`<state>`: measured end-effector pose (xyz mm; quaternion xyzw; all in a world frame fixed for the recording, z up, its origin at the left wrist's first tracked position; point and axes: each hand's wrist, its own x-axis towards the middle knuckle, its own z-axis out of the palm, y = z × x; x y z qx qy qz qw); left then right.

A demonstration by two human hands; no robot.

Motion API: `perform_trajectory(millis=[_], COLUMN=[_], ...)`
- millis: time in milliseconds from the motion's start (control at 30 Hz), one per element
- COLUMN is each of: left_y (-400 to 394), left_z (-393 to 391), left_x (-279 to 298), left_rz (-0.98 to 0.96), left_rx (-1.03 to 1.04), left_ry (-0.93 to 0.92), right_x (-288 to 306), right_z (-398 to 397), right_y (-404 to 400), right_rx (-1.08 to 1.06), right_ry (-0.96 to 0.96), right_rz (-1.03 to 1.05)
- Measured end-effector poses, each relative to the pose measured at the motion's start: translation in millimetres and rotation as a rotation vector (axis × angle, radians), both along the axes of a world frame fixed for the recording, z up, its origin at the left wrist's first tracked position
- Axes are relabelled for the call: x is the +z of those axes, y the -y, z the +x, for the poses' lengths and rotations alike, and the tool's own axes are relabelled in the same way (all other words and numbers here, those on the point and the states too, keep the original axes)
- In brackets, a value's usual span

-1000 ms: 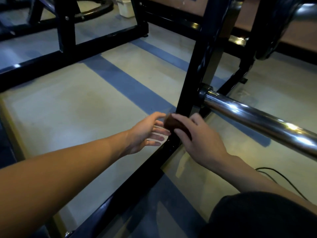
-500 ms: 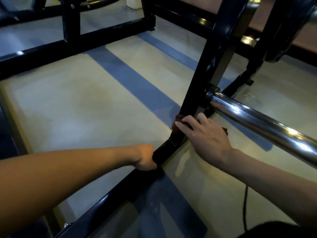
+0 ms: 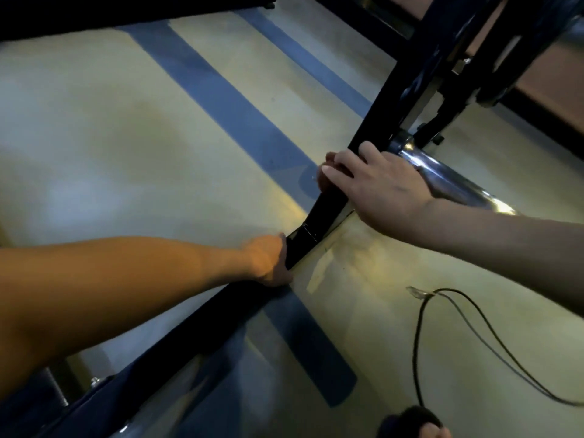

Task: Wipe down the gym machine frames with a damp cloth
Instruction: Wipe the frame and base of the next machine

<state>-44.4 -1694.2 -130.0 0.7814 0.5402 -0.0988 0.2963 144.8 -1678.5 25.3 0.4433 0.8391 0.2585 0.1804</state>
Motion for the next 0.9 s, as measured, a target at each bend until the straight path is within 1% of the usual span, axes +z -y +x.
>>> perform_trajectory(millis=[100, 200, 267, 300, 333, 433, 467, 500, 533, 567, 633, 667, 700, 733, 833, 867, 900], left_y=[0, 0, 3, 3, 5, 2, 3, 4, 4, 4, 4, 4, 4, 3, 3, 2, 2], left_z=[1, 2, 3, 4, 5, 5, 6, 7, 8, 8, 5, 4, 4, 4, 4, 5, 5], left_x=[-3, -4, -1, 0, -2, -2, -2, -1, -1, -1, 1, 1, 1, 1, 0, 0, 0], left_rz=[0.000, 0.017, 0.013, 0.017, 0.012, 0.009, 0.014, 0.014, 0.007, -0.003, -0.024, -0.028, -0.031, -0.034, -0.030, -0.035, -0.047], left_rx=[0.013, 0.011, 0.014, 0.019, 0.026, 0.022, 0.023, 0.038, 0.054, 0.057, 0.046, 0.035, 0.026, 0.022, 0.010, 0.010, 0.017], left_ry=[-0.001, 0.014, 0.011, -0.001, -0.008, -0.015, -0.015, -0.009, -0.009, -0.009, -0.006, 0.008, 0.010, 0.011, 0.013, 0.010, 0.001], right_x=[-36, -71, -85, -86, -86, -70, -64, -59, -59, -65, -89, -98, -102, -101, -90, -85, -83], right_z=[-26, -38, -27, -21, -14, -10, -14, -23, -33, -42, -50, -45, -38, -32, -28, -31, -35], right_y=[16, 48, 69, 75, 79, 57, 41, 29, 22, 20, 34, 46, 57, 63, 51, 40, 30], right_rx=[-0.197, -0.259, -0.337, -0.356, -0.346, -0.366, -0.384, -0.399, -0.407, -0.387, -0.338, -0.361, -0.396, -0.415, -0.455, -0.452, -0.450], right_ry=[-0.171, -0.229, -0.263, -0.297, -0.351, -0.539, -0.593, -0.612, -0.605, -0.559, -0.461, -0.438, -0.460, -0.522, -0.674, -0.717, -0.748], right_rz=[-0.042, -0.201, -0.234, -0.188, -0.094, 0.301, 0.370, 0.386, 0.358, 0.282, 0.056, -0.042, -0.053, 0.021, 0.378, 0.449, 0.474])
